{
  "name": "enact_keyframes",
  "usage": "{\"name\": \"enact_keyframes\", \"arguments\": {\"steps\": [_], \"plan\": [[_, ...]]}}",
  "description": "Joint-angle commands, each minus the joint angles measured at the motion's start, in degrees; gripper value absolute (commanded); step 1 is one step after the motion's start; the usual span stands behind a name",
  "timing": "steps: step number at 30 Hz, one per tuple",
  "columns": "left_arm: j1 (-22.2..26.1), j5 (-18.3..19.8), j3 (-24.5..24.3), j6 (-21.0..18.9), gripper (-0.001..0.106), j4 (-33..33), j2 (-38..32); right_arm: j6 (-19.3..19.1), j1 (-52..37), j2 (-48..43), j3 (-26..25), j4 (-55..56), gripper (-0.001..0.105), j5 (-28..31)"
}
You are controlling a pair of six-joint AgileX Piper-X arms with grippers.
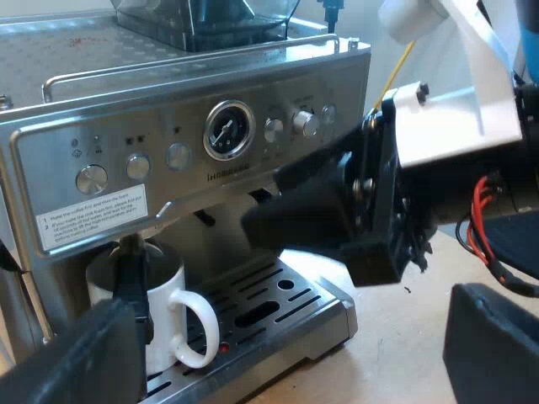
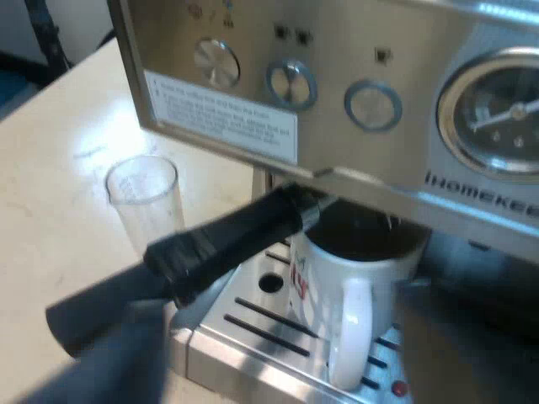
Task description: Place mug into machine
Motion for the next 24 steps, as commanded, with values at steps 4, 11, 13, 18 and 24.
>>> {"name": "enact_keyframes", "arguments": {"steps": [4, 11, 13, 18, 24], "plan": [[-0.01, 0.43, -0.22, -3.48, 0.081, -1.2, 3.46, -0.01, -2.88, -1.18, -0.69, 1.33, 0.078, -5.07], [-0.01, 0.33, -0.22, -3.48, 0.081, -6.82, 10.96, 0.01, -11.78, -5.75, -0.69, 5.68, 0.077, -7.69], [-0.01, 0.33, -0.37, -3.48, 0.081, -8.16, 12.41, -0.03, -14.22, -7.47, -0.69, 7.38, 0.077, -7.86], [0.69, -3.52, -3.45, -3.48, 0.081, -8.46, 17.28, -0.03, -22.57, -12.55, -0.59, 12.85, 0.077, -7.85], [6.61, -1.94, -8.08, -3.24, 0.081, -8.46, 22.35, -0.15, -31.36, -17.36, -0.57, 19.48, 0.077, -7.85]]}}
